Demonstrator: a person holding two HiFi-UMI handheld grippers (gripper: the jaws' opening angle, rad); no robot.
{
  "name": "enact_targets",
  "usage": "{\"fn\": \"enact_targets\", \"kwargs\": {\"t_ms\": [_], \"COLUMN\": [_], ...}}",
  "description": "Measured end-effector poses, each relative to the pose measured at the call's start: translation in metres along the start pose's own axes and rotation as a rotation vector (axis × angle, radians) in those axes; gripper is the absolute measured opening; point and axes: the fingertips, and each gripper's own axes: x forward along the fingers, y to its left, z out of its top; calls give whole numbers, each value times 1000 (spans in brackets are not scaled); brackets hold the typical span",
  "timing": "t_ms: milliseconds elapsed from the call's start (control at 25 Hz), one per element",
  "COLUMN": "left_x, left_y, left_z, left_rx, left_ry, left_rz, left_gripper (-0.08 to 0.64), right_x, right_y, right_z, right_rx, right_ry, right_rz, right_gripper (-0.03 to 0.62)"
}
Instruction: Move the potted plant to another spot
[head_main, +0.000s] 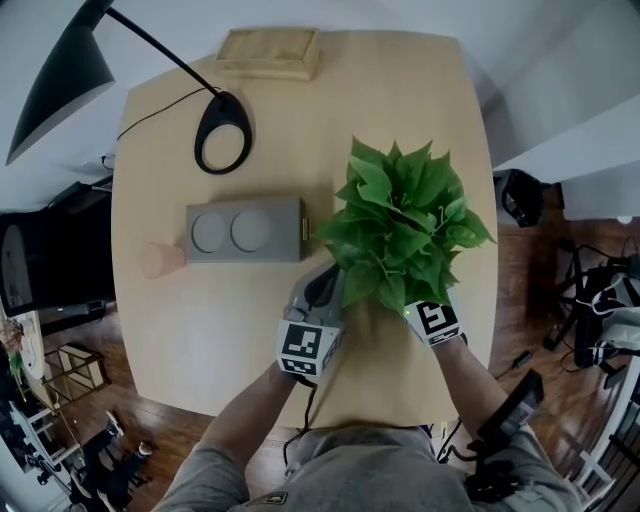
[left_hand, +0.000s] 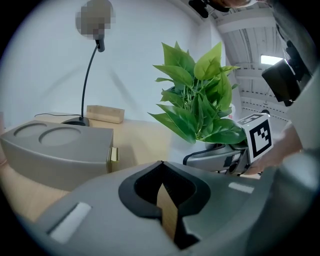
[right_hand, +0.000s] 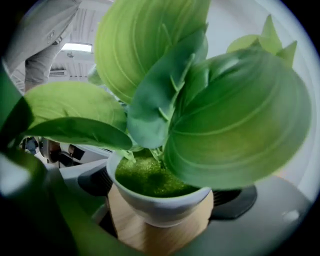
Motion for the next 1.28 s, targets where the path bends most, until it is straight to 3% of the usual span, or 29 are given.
{"fn": "enact_targets", "kwargs": {"t_ms": [200,1280], "left_x": [-4,2], "left_y": [-3,-10], "left_z": [-4,11], "left_rx": [4,54], "left_ry": [21,-18], "left_rz": [0,-36], "left_gripper": [-6,-6], "right_x": [-2,-14], "right_y": [-4,5], "right_z": [-1,2], "right_rx": [-10,33], "right_ry": [-15,-44], "right_rz": [-14,1], "right_gripper": [541,532]}}
